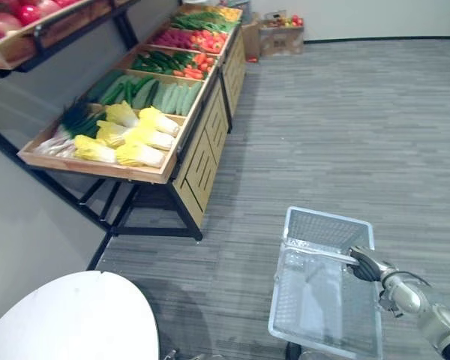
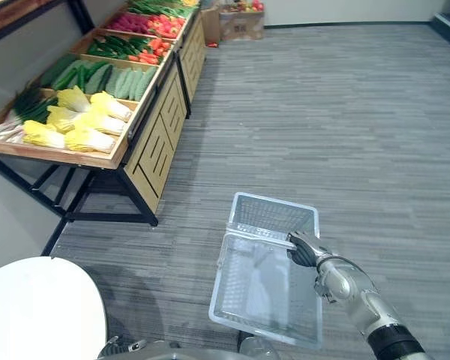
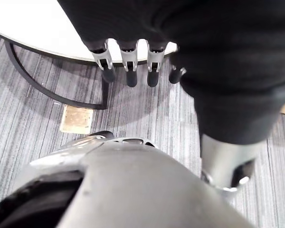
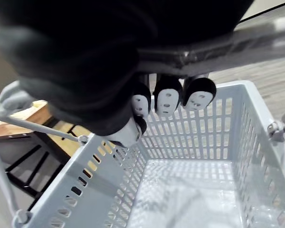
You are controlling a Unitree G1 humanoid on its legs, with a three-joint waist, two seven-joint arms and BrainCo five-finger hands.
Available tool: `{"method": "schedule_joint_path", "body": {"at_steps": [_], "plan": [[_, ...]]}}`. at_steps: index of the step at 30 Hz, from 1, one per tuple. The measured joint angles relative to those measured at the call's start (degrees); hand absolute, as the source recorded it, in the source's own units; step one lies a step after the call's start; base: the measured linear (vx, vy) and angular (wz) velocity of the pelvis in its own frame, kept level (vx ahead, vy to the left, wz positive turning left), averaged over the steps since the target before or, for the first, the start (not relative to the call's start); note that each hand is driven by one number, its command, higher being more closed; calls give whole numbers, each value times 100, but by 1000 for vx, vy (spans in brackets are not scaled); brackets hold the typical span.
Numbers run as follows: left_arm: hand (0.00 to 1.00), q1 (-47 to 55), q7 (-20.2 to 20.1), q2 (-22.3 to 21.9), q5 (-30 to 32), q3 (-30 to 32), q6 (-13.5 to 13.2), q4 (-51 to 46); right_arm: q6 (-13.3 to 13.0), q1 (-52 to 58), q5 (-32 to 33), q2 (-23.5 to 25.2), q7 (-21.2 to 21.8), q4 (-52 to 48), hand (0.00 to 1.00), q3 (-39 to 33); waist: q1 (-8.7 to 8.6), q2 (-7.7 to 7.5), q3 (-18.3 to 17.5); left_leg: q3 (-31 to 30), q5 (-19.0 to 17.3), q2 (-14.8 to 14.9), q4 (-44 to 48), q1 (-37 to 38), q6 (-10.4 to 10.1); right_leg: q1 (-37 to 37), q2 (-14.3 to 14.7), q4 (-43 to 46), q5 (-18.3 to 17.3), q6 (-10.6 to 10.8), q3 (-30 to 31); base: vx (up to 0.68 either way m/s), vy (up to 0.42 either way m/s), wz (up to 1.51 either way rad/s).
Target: Pick vegetable in the basket
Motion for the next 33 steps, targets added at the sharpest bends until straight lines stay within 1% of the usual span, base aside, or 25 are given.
{"method": "schedule_joint_path", "body": {"at_steps": [1, 3, 4, 5, 6, 8, 11, 15, 16, 18, 19, 20, 21, 22, 23, 24, 25, 26, 27, 28, 29, 30, 31, 32, 33], "plan": [[0, -10, -1, 5, 2, 4, -1, -4, 21, 13, -2, 29, 3, 123, 100, 0, -4, 20, -12, -27, -66, -31, -134, 68, -17, -37, -21, -33, 22, 35, 70, 27, 232, -34], [0, -31, -5, 37, 2, -7, -12, -46, 21, 82, 2, 49, 5, 277, 100, -47, -6, 4, 5, 5, -143, -172, -339, 90, 87, -60, -138, -212, 131, 181, 120, 37, 234, -14], [0, -36, -6, 38, 2, -14, -10, -47, 20, 162, 3, 164, 4, 343, 100, -268, -10, 1, 12, 6, -236, -243, -433, 93, 171, -41, -194, -341, 231, 282, 116, 41, 234, 4], [0, -44, -10, 77, 1, -27, -7, -46, 16, 244, 3, 319, 1, 431, 100, -470, -20, -40, 26, -3, -273, -341, -477, 127, 209, 41, -276, -476, 345, 368, 110, 32, 154, 6], [0, -43, -17, 90, 1, -45, -8, -61, 16, 286, 3, 371, 0, 488, 100, -531, -8, -60, 25, -2, -278, -393, -494, 152, 216, 77, -320, -529, 380, 397, 109, 29, 164, 10], [0, -37, -32, 94, 2, -154, -8, -82, 17, 393, 3, 541, -21, 701, 100, -816, -6, -50, 19, -6, -362, -544, -505, 239, 326, 205, -452, -641, 436, 469, 101, 19, 151, 4], [0, -33, -34, 106, 10, -195, -9, -83, 19, 513, 3, 804, -103, 899, 100, -1028, 1, -55, 17, 52, -463, -623, -509, 301, 375, 243, -515, -715, 477, 528, 170, 19, 78, -12], [0, -42, -36, 124, 24, -261, -9, -76, 41, 655, -7, 1055, -227, 1302, 100, -1264, -5, -101, -22, 183, -568, -705, -511, 366, 445, 202, -578, -648, 490, 563, 320, 35, 61, -22], [0, -45, -33, 132, 27, -295, -10, -75, 79, 672, -13, 1175, -255, 1433, 100, -1407, -6, -111, -16, 207, -601, -709, -510, 399, 453, 134, -585, -463, 394, 583, 370, 42, 59, -19], [0, -68, -18, 159, 106, -370, -4, -72, 247, 705, -9, 1369, -380, 1622, 100, -1784, -8, -131, -3, 313, -708, -748, -486, 482, 502, -376, -663, 647, -101, 616, 480, 45, 70, -26], [0, -67, -3, 156, 117, -383, -3, -62, 284, 745, -3, 1394, -403, 1660, 100, -1850, -7, -129, 0, 345, -754, -756, -487, 526, 510, -523, -679, 993, -151, 619, 485, 34, 57, -39], [0, -76, 18, 147, 125, -454, 5, -12, 336, 720, 0, 1405, -484, 1715, 100, -1971, -14, -97, 20, 459, -826, -742, -499, 641, 535, -933, -683, 1873, -173, 605, 460, 5, 56, -49], [0, -87, 19, 191, 126, -515, 6, -14, 383, 703, 0, 1440, -537, 1748, 100, -2096, -37, -147, 53, 568, -923, -791, -523, 828, 558, -1306, -771, 2784, -156, 562, 333, 2, 58, -51], [0, -91, 27, 225, 127, -559, 8, -14, 405, 700, 0, 1466, -562, 1760, 100, -2143, -43, -194, 87, 630, -980, -818, -541, 945, 583, -1430, -857, 3170, -117, 472, 242, -12, 64, -40], [0, -112, 31, 283, 131, -641, 16, -13, 427, 721, 1, 1534, -622, 1804, 100, -2210, -135, -199, 138, 648, -1093, -832, -580, 1182, 681, -1543, -1022, 3664, -27, 345, 57, 21, 57, -19], [0, -109, 43, 341, 140, -688, 26, -29, 432, 754, 4, 1627, -658, 1822, 100, -2226, -263, -217, 147, 645, -1123, -833, -652, 1333, 708, -1589, -1158, 3912, -124, 270, -137, 76, 65, -9], [0, -140, 58, 369, 160, -696, 28, -36, 433, 751, 5, 1671, -663, 1826, 100, -2233, -320, -242, 159, 649, -1130, -833, -681, 1375, 711, -1624, -1195, 3893, -194, 176, -239, 146, 54, -5], [0, -294, 84, 411, 233, -692, 35, -43, 433, 759, 39, 1738, -664, 1855, 100, -2247, -355, -256, 185, 656, -1156, -810, -718, 1402, 703, -1737, -1218, 3674, -270, 148, -424, 175, 35, -8], [0, -388, 91, 427, 245, -691, 36, -71, 435, 758, 56, 1763, -664, 1876, 100, -2249, -382, -255, 202, 656, -1172, -775, -714, 1397, 683, -1783, -1207, 3466, -267, 150, -499, 231, -7, -1], [0, -583, 104, 450, 243, -689, 33, -231, 436, 726, 70, 1799, -670, 1916, 100, -2260, -440, -188, 301, 643, -1210, -699, -709, 1407, 623, -1816, -1180, 2908, -237, 175, -635, 290, -62, 8], [0, -787, 134, 482, 241, -687, 27, -434, 438, 674, 97, 1828, -675, 2009, 100, -2288, -447, -240, 393, 644, -1265, -627, -704, 1409, 531, -1846, -1134, 2053, -74, 322, -683, 309, -87, 7], [0, -885, 146, 507, 241, -685, 18, -530, 452, 655, 105, 1861, -681, 2056, 100, -2312, -447, -251, 433, 649, -1300, -604, -693, 1409, 469, -1850, -1110, 1543, 89, 351, -675, 354, -127, 4], [0, -1062, 154, 586, 241, -689, 1, -697, 514, 658, 106, 1961, -692, 2099, 100, -2399, -446, -305, 463, 650, -1322, -582, -659, 1448, 288, -1848, -1107, 655, 396, 423, -662, 438, -171, 9], [0, -1221, 186, 662, 245, -691, -19, -798, 565, 672, 113, 2060, -732, 2123, 100, -2484, -466, -428, 533, 648, -1419, -569, -645, 1640, 104, -1776, -1133, 304, 474, 482, -642, 471, -199, 13], [0, -1277, 195, 676, 245, -691, -19, -840, 587, 698, 116, 2070, -736, 2140, 100, -2496, -487, -433, 551, 642, -1492, -524, -644, 1752, -7, -1763, -1133, 337, 688, 415, -618, 569, -264, 12]]}}
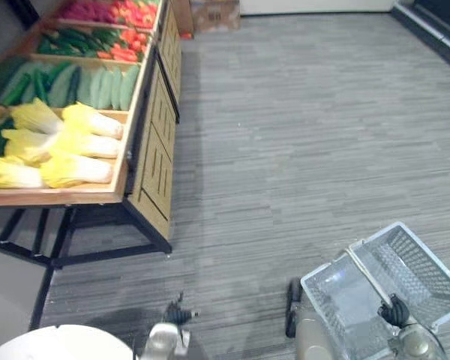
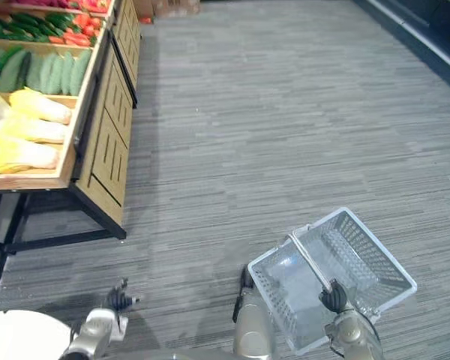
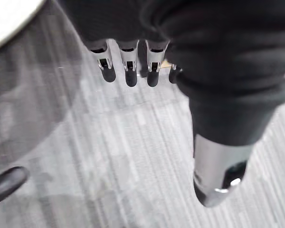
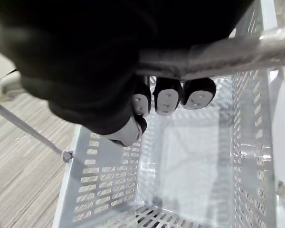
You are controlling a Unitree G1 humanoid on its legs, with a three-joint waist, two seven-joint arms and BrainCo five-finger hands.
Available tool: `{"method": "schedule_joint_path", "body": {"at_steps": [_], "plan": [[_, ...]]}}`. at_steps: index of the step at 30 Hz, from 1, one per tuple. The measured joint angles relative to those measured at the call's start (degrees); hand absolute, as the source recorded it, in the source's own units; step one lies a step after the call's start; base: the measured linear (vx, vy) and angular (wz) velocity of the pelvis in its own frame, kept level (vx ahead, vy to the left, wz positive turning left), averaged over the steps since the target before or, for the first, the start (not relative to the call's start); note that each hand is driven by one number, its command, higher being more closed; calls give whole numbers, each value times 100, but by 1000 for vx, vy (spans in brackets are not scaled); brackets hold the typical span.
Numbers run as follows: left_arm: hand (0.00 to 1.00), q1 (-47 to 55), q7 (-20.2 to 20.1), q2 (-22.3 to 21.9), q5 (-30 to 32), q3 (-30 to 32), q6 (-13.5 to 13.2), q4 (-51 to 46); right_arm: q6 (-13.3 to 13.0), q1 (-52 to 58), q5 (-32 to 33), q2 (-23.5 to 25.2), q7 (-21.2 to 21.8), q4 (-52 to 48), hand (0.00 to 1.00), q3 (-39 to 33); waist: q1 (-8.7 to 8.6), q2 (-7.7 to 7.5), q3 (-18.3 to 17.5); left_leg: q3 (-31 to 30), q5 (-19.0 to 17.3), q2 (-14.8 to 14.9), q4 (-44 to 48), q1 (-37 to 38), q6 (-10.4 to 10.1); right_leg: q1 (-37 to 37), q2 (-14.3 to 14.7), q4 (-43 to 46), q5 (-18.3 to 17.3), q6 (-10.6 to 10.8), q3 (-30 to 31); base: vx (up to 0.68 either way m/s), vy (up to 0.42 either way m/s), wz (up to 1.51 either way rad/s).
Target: Pick vegetable in the basket
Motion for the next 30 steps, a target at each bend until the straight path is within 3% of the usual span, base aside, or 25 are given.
{"method": "schedule_joint_path", "body": {"at_steps": [1, 2, 4, 6, 7, 8, 10, 12, 13, 14, 16, 18, 19, 20, 21, 22, 24, 26, 27, 29, 30], "plan": [[0, -76, 9, -54, 4, -34, -15, -64, 73, 13, 11, -4, -23, 60, 100, -107, -58, 210, 26, -50, -70, 266, 5, 175, -123, -86, 157, 491, 343, -135, 9, 612, -295, 3], [0, -128, 13, -98, 8, -77, -59, -109, 99, -59, 27, -2, -31, 144, 100, -207, -74, 404, -6, -141, 25, 480, 231, 131, -268, -304, 283, 1112, -45, -288, -44, 634, -321, -8], [0, -167, 23, -117, 7, -111, -94, -221, 106, -102, 45, -11, -18, 156, 100, -208, -87, 422, 3, -385, 344, 681, 1125, -208, -393, -377, 317, 1677, -489, -421, -53, 627, -421, -16], [0, -167, 23, -240, -6, -118, -91, -260, 106, -14, 53, -34, -6, 154, 100, -213, -113, 431, 1, -612, 1057, 853, 2165, -587, -360, -69, 325, 1748, -821, -445, -129, 561, -362, 4], [0, -151, 23, -307, -7, -118, -86, -260, 105, 57, 58, -37, -3, 153, 100, -201, -109, 430, 3, -708, 1628, 963, 2749, -818, -288, 195, 332, 1690, -951, -465, -204, 530, -235, 17], [0, -74, 18, -381, -8, -132, -88, -260, 103, 118, 104, -37, -1, 152, 100, -176, -60, 357, 48, -677, 2170, 1266, 3985, -1286, -291, 728, 424, 1358, -1133, -501, -247, 619, -275, 5], [0, 26, 14, -388, -11, -125, -85, -248, 114, 148, 108, -49, -3, 155, 100, -174, 126, 394, 49, -620, 1645, 1462, 5254, -1884, -241, 1277, 583, 948, -1171, -547, -220, 452, -169, -20], [0, 158, 21, -386, -17, -93, -94, -244, 114, 147, 142, -77, -36, 156, 100, -183, 244, 347, 78, -455, 1261, 1417, 5583, -2402, -80, 1778, 607, 594, -1198, -515, -217, 403, -83, -12], [0, 275, 22, -388, -16, -78, -102, -160, 111, 114, 172, -97, -64, 155, 100, -183, 324, 347, 78, -262, 1096, 1394, 5470, -2757, 40, 2042, 603, 379, -1233, -469, -232, 378, -42, -2], [0, 325, 21, -391, -16, -58, -109, -89, 112, 76, 173, -101, -77, 169, 100, -199, 369, 350, 80, -166, 1018, 1379, 5324, -2905, 35, 2160, 600, 288, -1236, -461, -231, 346, 6, -5], [0, 540, 13, -466, -52, 209, -82, 179, 98, 27, 173, -94, -157, 227, 100, -224, 510, 343, 84, 209, 912, 1157, 4194, -3223, 15, 2500, 512, 42, -1264, -319, -341, 372, 89, -1], [0, 675, 95, -490, 58, 416, -75, 286, 65, 38, 171, -80, -171, 320, 100, -352, 520, 370, 69, 434, 1092, 696, 2497, -3238, 48, 2838, 402, -144, -1349, -123, -529, 377, 162, 34], [0, 809, 102, -548, 97, 470, -73, 407, 63, 52, 170, -68, -200, 335, 100, -446, 530, 468, 10, 451, 1451, 415, 1226, -3173, 44, 3080, 413, -311, -1408, -7, -665, 421, 241, 37], [0, 990, 102, -636, 113, 600, -79, 443, 63, 73, 167, -68, -235, 338, 100, -456, 550, 618, -24, 395, 1551, 388, 532, -3194, 69, 3301, 535, -470, -1486, 146, -721, 430, 264, 29], [0, 1063, 102, -678, 166, 679, -69, 455, 64, 81, 165, -65, -260, 338, 100, -440, 575, 685, -52, 325, 1539, 441, 427, -3264, 124, 3381, 596, -486, -1554, 242, -735, 441, 296, 12], [0, 1113, 101, -732, 279, 839, -20, 579, 70, 77, 163, 7, -268, 374, 100, -374, 679, 647, -87, 302, 1985, 390, 625, -3292, 611, 3511, 543, -456, -1691, 297, -709, 437, 262, 16], [0, 1131, 85, -714, 302, 944, 19, 607, 66, 15, 164, 118, -269, 380, 100, -161, 756, 410, -170, 377, 1936, 153, 922, -3418, 882, 3519, 302, -409, -1710, 227, -626, 430, 227, 23], [0, 1139, 73, -615, 334, 1025, 77, 659, 65, -238, 159, 219, -251, 535, 100, 109, 858, 142, -188, 434, 1663, -47, 1253, -3447, 1283, 3456, 35, -122, -1385, 315, -376, 420, 225, 22], [0, 1161, 72, -603, 333, 1029, 106, 659, 65, -293, 157, 226, -250, 587, 100, 171, 866, 99, -214, 434, 1589, -90, 1302, -3416, 1330, 3398, -30, 57, -1308, 369, -298, 513, 271, 19], [0, 1216, 59, -563, 331, 981, 141, 645, 24, -451, 109, 247, -262, 644, 100, 263, 878, -4, -243, 414, 1226, -308, 1236, -3035, 1339, 2853, -385, 1687, -972, 639, 137, 450, 246, 14], [0, 1227, 53, -529, 332, 932, 142, 645, 21, -478, 102, 264, -269, 667, 100, 265, 873, -40, -248, 407, 1148, -389, 1145, -2875, 1329, 2631, -495, 2263, -758, 664, 268, 377, 217, 16]]}}
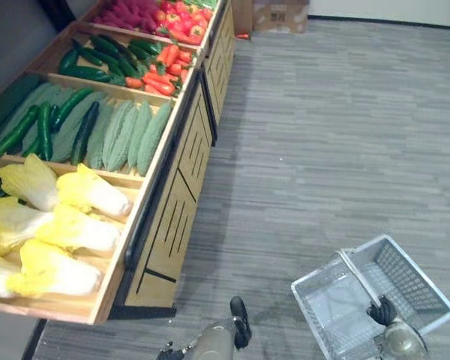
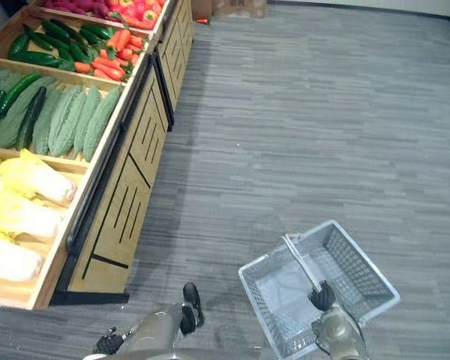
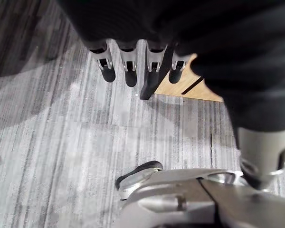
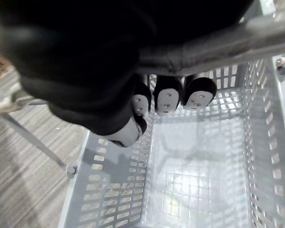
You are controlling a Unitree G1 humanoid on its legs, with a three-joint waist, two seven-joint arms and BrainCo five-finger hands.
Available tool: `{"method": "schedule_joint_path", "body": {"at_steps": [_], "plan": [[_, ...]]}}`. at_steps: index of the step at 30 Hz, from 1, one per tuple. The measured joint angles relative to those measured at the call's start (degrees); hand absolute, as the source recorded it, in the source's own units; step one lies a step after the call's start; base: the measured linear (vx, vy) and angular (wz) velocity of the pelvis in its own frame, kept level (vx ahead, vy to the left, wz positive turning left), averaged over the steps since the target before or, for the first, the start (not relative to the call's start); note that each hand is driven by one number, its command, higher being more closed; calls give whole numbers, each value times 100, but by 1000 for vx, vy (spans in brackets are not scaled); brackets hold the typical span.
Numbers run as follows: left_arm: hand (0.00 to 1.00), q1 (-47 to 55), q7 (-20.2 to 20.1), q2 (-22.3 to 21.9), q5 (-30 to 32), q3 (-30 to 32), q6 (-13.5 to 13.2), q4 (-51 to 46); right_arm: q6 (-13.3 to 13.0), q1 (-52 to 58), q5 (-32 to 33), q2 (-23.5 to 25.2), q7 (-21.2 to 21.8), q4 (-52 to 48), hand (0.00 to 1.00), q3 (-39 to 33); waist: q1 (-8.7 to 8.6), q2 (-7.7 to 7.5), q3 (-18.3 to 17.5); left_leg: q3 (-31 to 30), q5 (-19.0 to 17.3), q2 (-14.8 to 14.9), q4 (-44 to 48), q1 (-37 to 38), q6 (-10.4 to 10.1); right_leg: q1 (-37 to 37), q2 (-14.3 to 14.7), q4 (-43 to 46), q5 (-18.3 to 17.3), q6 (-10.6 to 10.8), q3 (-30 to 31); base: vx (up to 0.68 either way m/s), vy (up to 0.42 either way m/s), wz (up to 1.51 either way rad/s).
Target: Pick vegetable in the basket
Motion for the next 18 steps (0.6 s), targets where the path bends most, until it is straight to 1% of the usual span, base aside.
{"method": "schedule_joint_path", "body": {"at_steps": [1, 2, 3, 4, 5, 6, 7, 8, 9, 10, 11, 12, 13, 14, 15, 16, 17, 18], "plan": [[0, 26, -6, 68, -2, -142, 0, -22, -4, 1, -2, 30, -9, 60, 100, 43, -6, -72, -16, -77, -133, -167, -217, 367, -7, -438, -186, 1116, 792, 33, 291, 384, 207, 26], [0, 27, -7, 110, -10, -266, 3, -37, -15, 11, -4, 55, -5, 123, 100, 72, -52, -110, -31, -176, -211, -269, -350, 650, 3, -779, -255, 1962, 1211, 161, 513, 411, 176, 62], [0, 17, -12, 212, -61, -446, 13, -129, -16, 66, 0, 145, 2, 168, 100, 67, -125, -131, -49, -457, -294, -390, -485, 975, -4, -1193, -191, 3009, 1078, 78, 639, 445, 130, 76], [0, 11, -14, 220, -68, -524, 16, -206, -18, 123, 3, 196, -4, 167, 100, 53, -177, -130, -54, -599, -323, -417, -555, 1133, 9, -1363, -113, 3354, 887, 41, 641, 544, 123, 114], [0, -27, 3, 240, -122, -622, -5, -374, -14, 215, 3, 281, -9, 165, 100, 30, -254, -79, -52, -910, -396, -445, -676, 1486, 38, -1754, 101, 3718, 301, -118, 548, 471, 72, 98], [0, -73, 9, 257, -131, -655, -4, -402, -9, 273, 4, 295, -13, 166, 100, 12, -275, -73, -53, -1070, -419, -465, -691, 1607, 62, -1881, 170, 3689, 25, -140, 448, 489, 24, 117], [0, -148, 14, 256, -151, -675, -3, -452, -5, 372, 4, 302, -12, 180, 100, -20, -336, -68, -52, -1283, -478, -482, -691, 1784, 100, -2042, 238, 3501, -331, -268, 290, 506, -32, 130], [0, -249, 28, 257, -282, -712, -6, -505, 14, 456, 3, 295, -10, 280, 100, -101, -415, -65, -50, -1644, -529, -493, -715, 1983, 112, -2195, 296, 2987, -658, -439, 59, 595, -88, 168], [0, -332, 48, 225, -340, -713, -14, -595, 54, 497, 19, 301, -10, 422, 100, -263, -428, -60, -45, -1981, -565, -493, -720, 2135, 94, -2303, 317, 2289, -743, -578, -89, 478, -116, 144], [0, -360, 52, 215, -341, -712, -13, -605, 58, 509, 29, 299, -11, 460, 100, -304, -426, -55, -42, -2063, -573, -488, -717, 2164, 90, -2344, 332, 2093, -745, -582, -93, 462, -177, 157], [0, -430, 61, 167, -338, -759, -18, -699, 96, 529, 86, 305, -11, 653, 100, -536, -425, -42, -27, -2479, -625, -433, -692, 2322, 10, -2396, 408, 967, -712, -567, 55, 455, -242, 166], [0, -482, 71, 100, -337, -831, -25, -728, 150, 577, 191, 311, -17, 696, 100, -744, -426, -8, -26, -2822, -774, -348, -565, 2351, -99, -2375, 449, 27, -647, -528, 285, 462, -277, 182], [0, -497, 71, 67, -335, -829, -29, -741, 166, 582, 206, 310, -16, 727, 100, -860, -421, -4, -23, -2933, -898, -287, -466, 2352, -152, -2355, 456, -387, -549, -533, 419, 453, -328, 156], [0, -493, 83, 18, -325, -807, -42, -743, 195, 635, 294, 322, -17, 767, 100, -1080, -388, 9, -3, -3116, -1202, -173, -229, 2345, -289, -2345, 456, -1083, -306, -528, 724, 360, -297, 106], [0, -491, 89, 11, -324, -779, -44, -744, 217, 637, 302, 348, -16, 791, 100, -1175, -361, -19, 0, -3206, -1351, -140, -98, 2346, -355, -2337, 435, -1350, -218, -524, 901, 441, -423, 114], [0, -367, 95, -5, -325, -665, -44, -686, 287, 680, 401, 410, -7, 797, 100, -1316, -341, -83, -11, -3457, -1709, -65, 134, 2362, -524, -2267, 386, -1707, -201, -463, 1203, 440, -513, 107], [0, -358, 104, -52, -344, -481, -26, -590, 317, 741, 420, 434, 11, 840, 100, -1458, -349, -26, 30, -3711, -1992, 126, 277, 2421, -669, -2226, 506, -1355, 286, -11, 1193, 429, -536, 115], [0, -348, 100, -108, -347, -464, -23, -501, 317, 788, 447, 450, 25, 839, 100, -1559, -357, 66, 15, -3807, -2012, 223, 306, 2433, -695, -2277, 588, -1043, 271, -14, 1173, 402, -529, 111]]}}
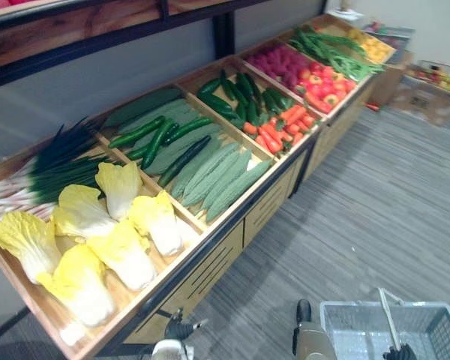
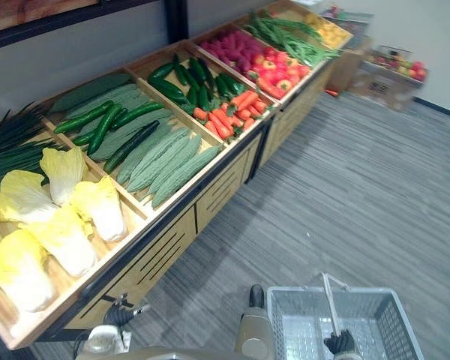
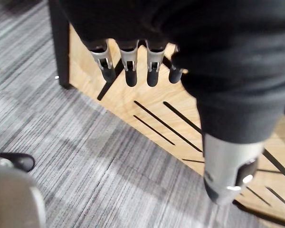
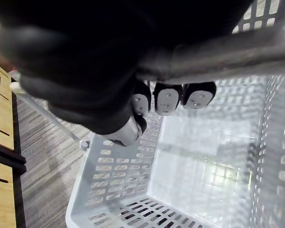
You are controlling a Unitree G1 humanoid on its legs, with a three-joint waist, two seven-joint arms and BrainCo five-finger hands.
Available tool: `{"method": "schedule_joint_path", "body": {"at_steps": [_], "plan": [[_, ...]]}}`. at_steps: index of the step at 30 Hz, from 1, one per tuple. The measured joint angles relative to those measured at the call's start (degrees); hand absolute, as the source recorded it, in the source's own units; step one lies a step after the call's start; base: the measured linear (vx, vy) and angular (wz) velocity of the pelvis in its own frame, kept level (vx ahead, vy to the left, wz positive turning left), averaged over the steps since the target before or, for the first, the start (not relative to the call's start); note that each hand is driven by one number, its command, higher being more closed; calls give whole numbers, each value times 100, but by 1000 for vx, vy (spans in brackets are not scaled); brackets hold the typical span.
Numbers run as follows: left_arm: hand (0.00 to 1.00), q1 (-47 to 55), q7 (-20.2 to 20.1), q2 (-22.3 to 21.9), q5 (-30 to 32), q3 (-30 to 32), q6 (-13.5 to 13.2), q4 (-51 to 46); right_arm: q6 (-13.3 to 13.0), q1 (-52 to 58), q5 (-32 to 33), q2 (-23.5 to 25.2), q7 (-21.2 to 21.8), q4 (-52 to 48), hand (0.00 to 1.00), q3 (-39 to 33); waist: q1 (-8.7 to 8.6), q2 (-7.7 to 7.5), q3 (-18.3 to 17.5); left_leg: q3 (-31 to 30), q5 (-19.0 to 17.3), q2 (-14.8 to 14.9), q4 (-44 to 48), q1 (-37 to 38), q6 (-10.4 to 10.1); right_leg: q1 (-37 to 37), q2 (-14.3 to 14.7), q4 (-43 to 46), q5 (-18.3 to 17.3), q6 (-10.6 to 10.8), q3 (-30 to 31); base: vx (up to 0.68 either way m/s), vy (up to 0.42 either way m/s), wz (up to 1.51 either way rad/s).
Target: Pick vegetable in the basket
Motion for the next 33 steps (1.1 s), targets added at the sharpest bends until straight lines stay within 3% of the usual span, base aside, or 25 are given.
{"method": "schedule_joint_path", "body": {"at_steps": [2, 5, 6, 8, 9, 10, 11, 14, 15, 16, 18, 24, 27, 29, 33], "plan": [[0, -43, -20, -217, -7, 250, -56, 133, -10, -30, 76, 78, -13, -4, 100, -342, 14, 122, 10, -111, 365, 117, 118, -10, -57, -192, -2, 992, -718, -186, -184, 442, -564, 76], [0, -47, -33, -386, -185, 633, -104, 339, -44, -56, 76, 82, 38, 132, 100, -506, -12, 283, -91, -205, 861, 315, 554, -382, -208, -37, 1, 1147, -1033, -410, -714, 351, -389, 65], [0, -58, -35, -396, -260, 694, -100, 379, -44, -62, 78, 86, 47, 188, 100, -532, -20, 298, -100, -248, 995, 344, 710, -506, -324, 48, -6, 1089, -1053, -447, -848, 290, -276, 88], [0, -140, -40, -402, -488, 895, -44, 449, -41, -68, 132, 109, 82, 352, 100, -611, -20, 284, -91, -2, 1685, 445, 1220, -936, -851, 474, -50, 789, -1079, -533, -1274, 300, -251, 93], [0, -147, -45, -387, -543, 949, -26, 455, -38, -96, 190, 109, 90, 464, 100, -666, -20, 226, -64, 303, 2076, 504, 1319, -1052, -951, 731, -134, 582, -1050, -579, -1460, 278, -198, 93], [0, -142, -52, -377, -579, 948, -16, 462, -32, -95, 214, 116, 86, 531, 100, -727, -23, 179, -74, 772, 2264, 622, 1357, -1124, -907, 962, -218, 366, -1020, -618, -1678, 243, -150, 123], [0, -148, -54, -381, -611, 951, 0, 457, -32, -99, 329, 120, 73, 640, 100, -883, -60, 177, -75, 1775, 2166, 884, 1383, -1256, -869, 1312, -306, 130, -1009, -635, -2093, 223, -116, 123], [0, -161, -47, -387, -619, 1017, 19, 434, -3, -87, 528, 147, 46, 690, 100, -1182, -223, 169, -65, 3403, 1925, 968, 863, -1572, -670, 1778, -446, -52, -1008, -632, -2784, 167, 28, 148], [0, -160, -43, -394, -615, 1016, 22, 431, 3, -89, 628, 112, 42, 697, 100, -1298, -219, 221, -64, 3922, 2376, 794, 195, -1601, -308, 1863, -408, -61, -1010, -629, -2961, 112, 124, 137], [0, -155, -36, -378, -613, 1025, 30, 436, 4, -90, 636, 149, 41, 698, 100, -1360, -213, 206, -81, 4085, 2391, 758, -24, -1506, -209, 1891, -408, -81, -1014, -621, -3009, 93, 105, 117], [0, -137, -34, -394, -618, 1122, 48, 363, -23, -151, 692, 195, 54, 695, 100, -1377, -173, 219, -95, 3861, 2497, 487, -945, -1327, -156, 1912, -325, -334, -1006, -604, -2987, 79, 83, 87], [0, -58, 19, -381, -619, 1190, 57, 29, -69, -364, 682, 300, 59, 667, 100, -1340, -178, 185, -56, 3696, 2617, 304, -1360, -1251, -151, 2074, -298, -689, -873, -389, -2985, 23, 30, 19], [0, 80, 193, -397, -619, 1141, 29, -790, -71, -366, 677, 363, -25, 666, 100, -1085, -175, 197, -49, 3673, 2805, 296, -1743, -1110, -196, 2130, -171, -823, -834, -332, -2998, -27, -38, 0], [0, 178, 435, -521, -624, 1146, -33, -1742, -70, -362, 678, 376, -55, 667, 100, -909, -183, 214, -11, 3522, 2920, 316, -1974, -1120, -193, 2111, -94, -884, -826, -320, -3091, -56, -18, 18], [0, 336, 979, -739, -633, 1168, -268, -2754, -72, -354, 676, 404, -164, 664, 100, -724, -169, 186, 24, 3398, 2953, 316, -1982, -1131, -194, 2120, -54, -879, -825, -322, -3134, -66, -14, 11]]}}
